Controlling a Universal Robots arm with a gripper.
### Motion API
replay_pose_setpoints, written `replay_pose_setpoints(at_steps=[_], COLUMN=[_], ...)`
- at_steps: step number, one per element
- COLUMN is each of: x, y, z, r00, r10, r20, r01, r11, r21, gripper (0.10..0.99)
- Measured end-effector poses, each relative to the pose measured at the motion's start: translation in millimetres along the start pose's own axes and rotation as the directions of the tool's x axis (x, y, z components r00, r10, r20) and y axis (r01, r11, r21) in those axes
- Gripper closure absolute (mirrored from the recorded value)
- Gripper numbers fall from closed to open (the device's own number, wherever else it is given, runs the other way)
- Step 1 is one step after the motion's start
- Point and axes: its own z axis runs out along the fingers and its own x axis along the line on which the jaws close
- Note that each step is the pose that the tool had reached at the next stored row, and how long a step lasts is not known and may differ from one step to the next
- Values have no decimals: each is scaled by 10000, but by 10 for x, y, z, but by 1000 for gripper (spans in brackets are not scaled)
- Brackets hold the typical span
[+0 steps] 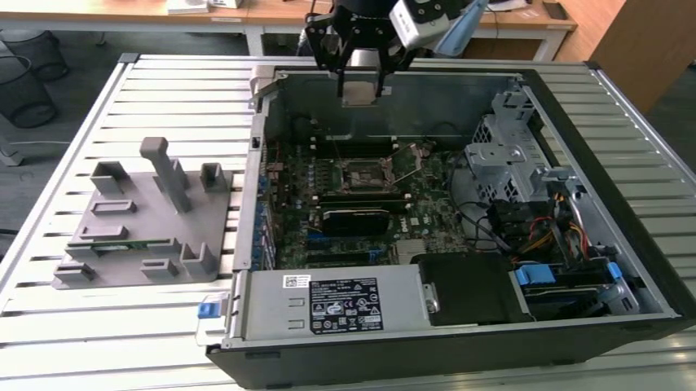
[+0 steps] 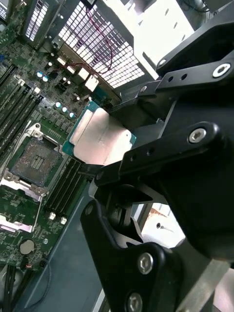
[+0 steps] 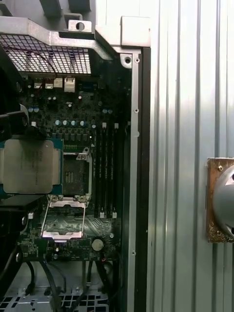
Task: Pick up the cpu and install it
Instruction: 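Pick up the cpu and move it towards the insertion slot, then place the cpu into insertion slot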
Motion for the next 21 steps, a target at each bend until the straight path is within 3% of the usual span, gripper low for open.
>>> replay_pose_setpoints(at_steps=[7,16,21], x=[-91,-95,-96], y=[-1,-1,-1], z=[-1,-1,1], r00=[10000,10000,9989], r10=[-1,39,465], r20=[0,3,38], r01=[1,-39,-465], r11=[10000,10000,9989], r21=[0,1,-3], gripper=[549,549,549])
